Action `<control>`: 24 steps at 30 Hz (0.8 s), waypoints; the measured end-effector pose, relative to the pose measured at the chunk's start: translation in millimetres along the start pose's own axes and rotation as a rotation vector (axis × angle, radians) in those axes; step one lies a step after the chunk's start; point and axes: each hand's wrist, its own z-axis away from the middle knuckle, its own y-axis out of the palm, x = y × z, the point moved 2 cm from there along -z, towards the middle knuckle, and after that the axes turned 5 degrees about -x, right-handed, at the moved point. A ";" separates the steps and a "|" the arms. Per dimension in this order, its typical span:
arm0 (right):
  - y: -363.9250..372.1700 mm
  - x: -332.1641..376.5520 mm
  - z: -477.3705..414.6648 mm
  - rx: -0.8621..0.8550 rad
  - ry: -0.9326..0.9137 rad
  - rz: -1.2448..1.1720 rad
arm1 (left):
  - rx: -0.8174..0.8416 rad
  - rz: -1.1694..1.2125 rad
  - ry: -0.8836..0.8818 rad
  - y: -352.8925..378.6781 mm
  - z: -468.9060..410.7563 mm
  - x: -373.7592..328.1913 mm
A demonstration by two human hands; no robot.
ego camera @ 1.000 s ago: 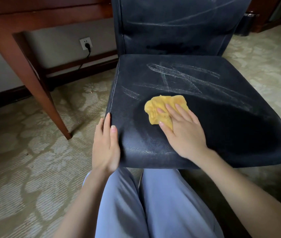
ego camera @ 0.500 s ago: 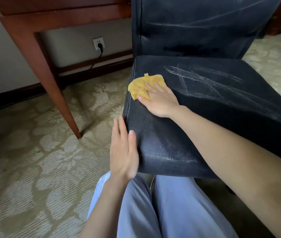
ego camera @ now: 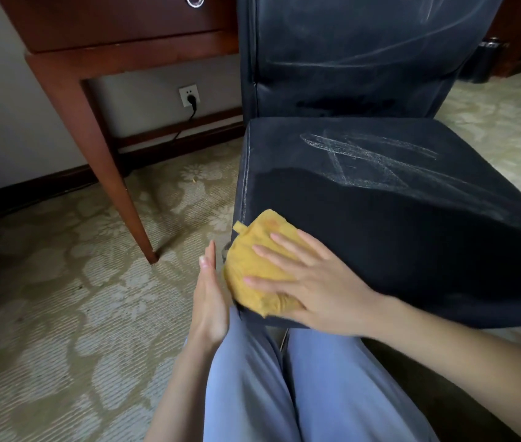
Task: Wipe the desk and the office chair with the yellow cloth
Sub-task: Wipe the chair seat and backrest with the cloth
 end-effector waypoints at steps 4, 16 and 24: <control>10.9 9.0 30.8 -0.053 -0.223 0.167 | -0.028 0.004 -0.012 -9.6 -7.1 -16.2; -6.1 -50.5 -77.0 -0.002 0.071 -0.271 | 0.153 -0.223 0.133 -12.6 -7.7 -18.1; 9.4 -97.7 -181.2 0.147 0.291 -0.195 | 0.267 -0.452 0.261 -9.2 0.4 -21.5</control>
